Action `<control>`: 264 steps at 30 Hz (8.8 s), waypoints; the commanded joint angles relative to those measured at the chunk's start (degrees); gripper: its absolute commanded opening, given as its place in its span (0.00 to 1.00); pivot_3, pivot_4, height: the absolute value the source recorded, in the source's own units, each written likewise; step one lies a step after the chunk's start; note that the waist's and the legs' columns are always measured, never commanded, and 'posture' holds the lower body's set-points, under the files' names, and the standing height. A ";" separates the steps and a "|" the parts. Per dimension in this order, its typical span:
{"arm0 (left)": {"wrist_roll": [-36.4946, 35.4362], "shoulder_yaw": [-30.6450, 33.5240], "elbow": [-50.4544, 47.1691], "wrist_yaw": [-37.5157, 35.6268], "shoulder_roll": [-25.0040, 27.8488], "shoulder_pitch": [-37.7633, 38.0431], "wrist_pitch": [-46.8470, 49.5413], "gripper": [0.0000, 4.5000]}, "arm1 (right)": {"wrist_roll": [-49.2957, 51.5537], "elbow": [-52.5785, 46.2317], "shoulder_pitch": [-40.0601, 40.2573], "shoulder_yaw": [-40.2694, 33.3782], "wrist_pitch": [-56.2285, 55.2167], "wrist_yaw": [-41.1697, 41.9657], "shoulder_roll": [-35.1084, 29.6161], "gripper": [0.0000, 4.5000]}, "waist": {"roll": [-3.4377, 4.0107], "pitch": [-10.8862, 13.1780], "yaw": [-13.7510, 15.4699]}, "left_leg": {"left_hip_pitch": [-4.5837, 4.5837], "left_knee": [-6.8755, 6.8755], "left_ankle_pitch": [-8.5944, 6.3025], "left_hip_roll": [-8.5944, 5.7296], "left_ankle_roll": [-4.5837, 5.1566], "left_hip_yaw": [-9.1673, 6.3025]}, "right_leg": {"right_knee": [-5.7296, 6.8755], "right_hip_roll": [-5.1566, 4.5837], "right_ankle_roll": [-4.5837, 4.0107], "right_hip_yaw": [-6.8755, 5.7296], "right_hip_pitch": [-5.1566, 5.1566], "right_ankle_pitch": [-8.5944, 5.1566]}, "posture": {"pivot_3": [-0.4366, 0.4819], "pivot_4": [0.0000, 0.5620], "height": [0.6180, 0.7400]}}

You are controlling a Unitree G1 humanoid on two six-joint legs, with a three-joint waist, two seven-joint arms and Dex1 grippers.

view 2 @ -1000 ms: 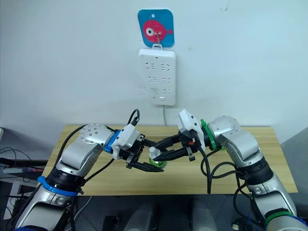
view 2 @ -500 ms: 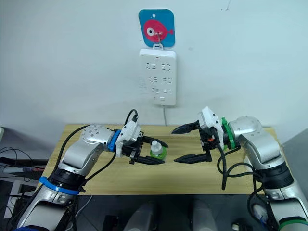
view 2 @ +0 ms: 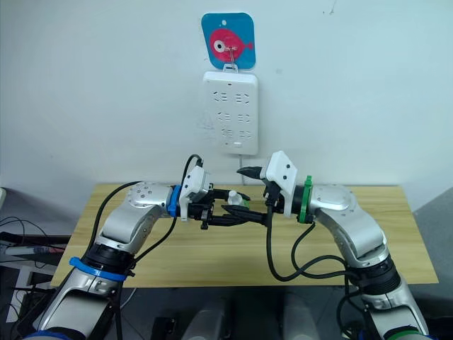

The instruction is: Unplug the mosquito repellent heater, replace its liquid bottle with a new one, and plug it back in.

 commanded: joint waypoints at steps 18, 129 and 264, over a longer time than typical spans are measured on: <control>0.77 1.29 0.26 -0.72 -0.63 -1.00 -1.25 0.50 | 1.22 -1.03 4.11 -6.57 -1.51 1.02 -6.61 1.00 | -0.01 0.00 -0.45 | -0.07 -0.01 0.00 0.00 0.01 0.11 | 0.10 0.02 0.00 0.00 -0.18 0.00 | 0.51 0.36 1.00; -0.05 4.78 -6.01 -1.22 6.75 1.31 6.59 0.50 | -18.01 60.09 8.65 -11.64 -52.44 -30.51 15.36 0.05 | -0.05 0.74 -2.30 | -0.01 -0.07 -0.14 0.15 0.30 0.42 | 0.20 0.06 -0.05 0.13 -0.33 0.00 | 0.54 0.54 1.00; -1.57 6.14 -7.13 24.48 -19.20 1.38 -1.63 0.52 | 72.60 0.22 22.71 -29.29 29.04 -40.93 -31.00 0.99 | -0.13 0.83 -2.03 | -0.45 0.28 -0.25 0.07 0.50 0.25 | 0.08 0.06 -0.06 0.03 -0.27 0.03 | 0.40 0.45 1.00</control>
